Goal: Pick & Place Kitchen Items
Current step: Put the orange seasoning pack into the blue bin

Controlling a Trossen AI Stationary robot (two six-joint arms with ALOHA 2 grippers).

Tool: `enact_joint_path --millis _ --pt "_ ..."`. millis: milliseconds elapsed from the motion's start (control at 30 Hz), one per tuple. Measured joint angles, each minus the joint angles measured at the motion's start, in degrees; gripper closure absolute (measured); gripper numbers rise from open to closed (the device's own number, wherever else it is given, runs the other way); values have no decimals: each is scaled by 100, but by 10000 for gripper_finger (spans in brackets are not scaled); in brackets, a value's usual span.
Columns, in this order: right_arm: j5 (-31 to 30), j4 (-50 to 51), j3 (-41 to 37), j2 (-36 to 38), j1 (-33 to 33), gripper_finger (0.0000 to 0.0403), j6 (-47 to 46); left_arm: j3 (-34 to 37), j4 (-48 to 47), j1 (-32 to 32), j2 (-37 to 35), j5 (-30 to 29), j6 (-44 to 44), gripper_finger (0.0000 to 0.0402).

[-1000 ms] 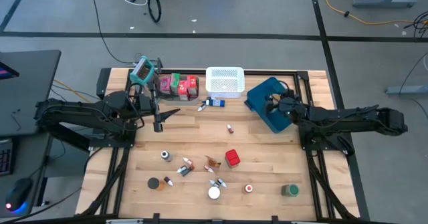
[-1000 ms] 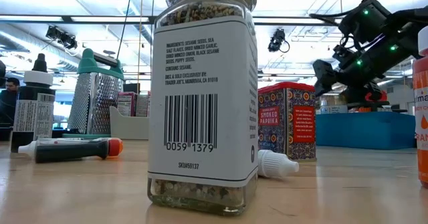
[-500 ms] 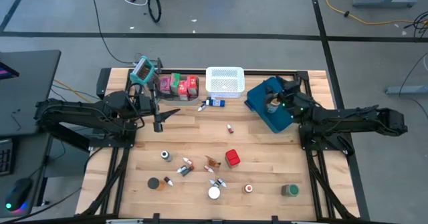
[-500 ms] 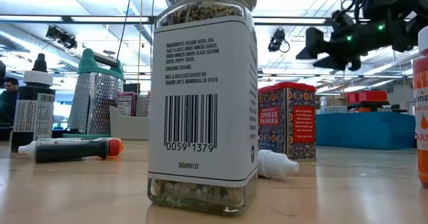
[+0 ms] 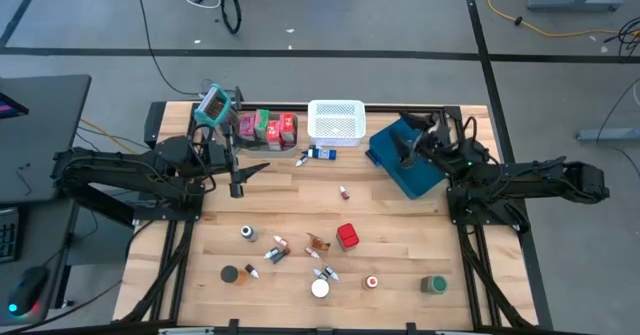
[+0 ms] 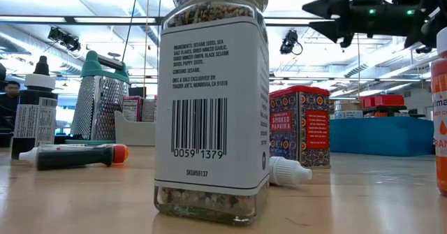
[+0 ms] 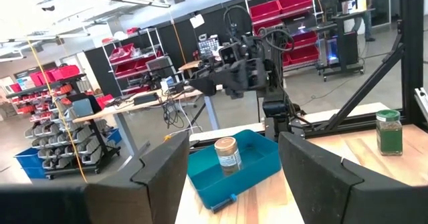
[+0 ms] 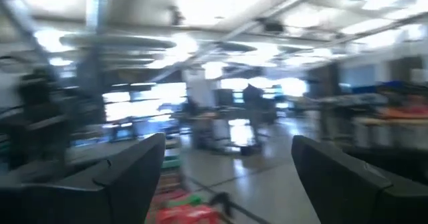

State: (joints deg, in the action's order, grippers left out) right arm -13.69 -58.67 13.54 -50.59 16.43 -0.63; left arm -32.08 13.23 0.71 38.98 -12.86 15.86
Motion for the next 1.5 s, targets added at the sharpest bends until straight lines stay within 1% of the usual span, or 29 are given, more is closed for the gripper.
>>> enact_joint_path --millis 100,200,333,467,533,633,767,900,1067,1233,1367,1433,1500 --pt "576 135 2 0 0 69 -63 0 -2 0 0 0 -48 162" --pt "1003 387 2 0 -1 69 -190 0 -2 0 0 0 -21 162" --pt "1317 546 2 -4 0 69 -195 0 -2 1 0 0 -5 162" --pt "1818 616 2 -4 -12 69 -227 0 -2 2 0 2 -49 162" --pt "1950 573 2 -4 -89 69 -344 0 -2 1 0 0 14 162" --pt "1953 389 2 -4 -309 69 -347 0 -2 2 0 0 138 162" --pt "1716 -25 4 -2 -663 69 -341 0 -2 0 0 0 249 162" --pt "1551 -150 4 -4 -1045 69 -305 0 -2 2 0 0 249 162" --pt "1117 -145 4 -4 -1375 69 -60 0 -2 0 0 1 246 162" --pt "1078 -134 4 -57 -1535 69 -39 0 -2 2 0 1 243 162" --pt "834 -116 15 -237 -1663 69 -36 0 -2 0 0 2 241 162" --pt "850 21 158 -405 -1750 69 -16 0 -1 2 0 1 240 162" --pt "996 274 382 -598 -1837 69 -6 0 0 0 0 0 240 162"
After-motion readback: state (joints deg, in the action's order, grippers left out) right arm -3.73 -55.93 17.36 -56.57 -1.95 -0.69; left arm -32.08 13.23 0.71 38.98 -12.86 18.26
